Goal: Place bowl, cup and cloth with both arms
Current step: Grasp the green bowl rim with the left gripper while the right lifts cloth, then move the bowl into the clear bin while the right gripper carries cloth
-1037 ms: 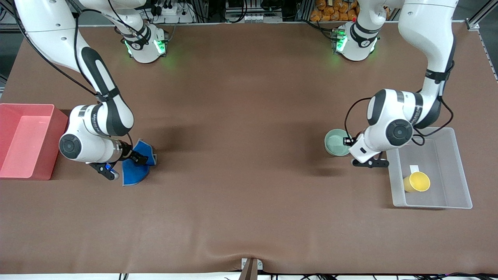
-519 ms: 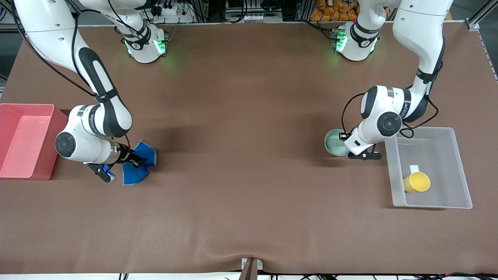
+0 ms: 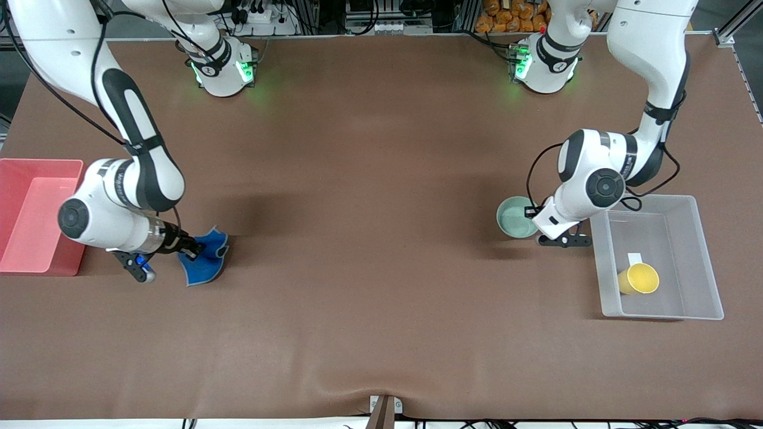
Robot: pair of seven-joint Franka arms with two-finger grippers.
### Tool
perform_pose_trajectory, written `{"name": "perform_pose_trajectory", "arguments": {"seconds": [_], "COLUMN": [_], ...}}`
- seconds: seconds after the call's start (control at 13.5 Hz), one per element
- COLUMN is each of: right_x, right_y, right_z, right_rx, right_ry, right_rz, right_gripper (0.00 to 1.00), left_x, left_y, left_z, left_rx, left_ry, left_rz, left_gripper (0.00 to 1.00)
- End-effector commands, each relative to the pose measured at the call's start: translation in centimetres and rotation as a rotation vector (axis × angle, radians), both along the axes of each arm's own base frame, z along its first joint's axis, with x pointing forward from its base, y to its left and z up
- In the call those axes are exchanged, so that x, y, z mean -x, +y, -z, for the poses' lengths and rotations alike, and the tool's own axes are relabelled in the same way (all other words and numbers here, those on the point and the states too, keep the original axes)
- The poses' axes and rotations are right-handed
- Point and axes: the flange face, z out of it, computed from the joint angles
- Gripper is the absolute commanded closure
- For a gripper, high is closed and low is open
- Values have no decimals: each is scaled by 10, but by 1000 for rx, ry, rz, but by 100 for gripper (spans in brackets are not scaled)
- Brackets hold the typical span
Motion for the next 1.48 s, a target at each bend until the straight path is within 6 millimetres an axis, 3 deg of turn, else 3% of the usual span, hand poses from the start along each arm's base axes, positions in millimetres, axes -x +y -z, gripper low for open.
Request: {"name": "perform_pose_trajectory", "arguments": {"seconds": [0.0, 0.15, 0.3, 0.44, 0.67, 0.74, 1.04, 1.26, 1.41], "right_x": [5, 9, 12, 19, 41, 47, 71, 105, 119], "right_y": [-8, -16, -28, -40, -76, -95, -194, -284, -327], "right_z": [-63, -91, -119, -148, -195, -210, -250, -244, -225], "right_rx": [34, 132, 154, 206, 244, 244, 216, 197, 189], "right_ry": [-78, -95, -73, -53, -41, -45, -18, -8, 1], "right_rz": [-45, -215, -256, -388, -445, -470, -606, -612, -588], "right_gripper": [100, 100, 100, 100, 100, 100, 100, 100, 100], "left_x": [-34, -58, -73, -75, -70, -65, -53, -64, -64], "left_y": [28, 56, 88, 126, 195, 222, 280, 289, 299], "left_z": [-57, -101, -133, -144, -151, -151, -139, -120, -104], "left_rx": [-1, 12, 25, 35, 49, 57, 44, 45, 50], "left_ry": [21, 15, 8, 10, -2, -3, 17, 33, 50], "left_rz": [-52, -77, -90, -89, -61, -57, -77, -73, -58], "left_gripper": [100, 100, 100, 100, 100, 100, 100, 100, 100]}}
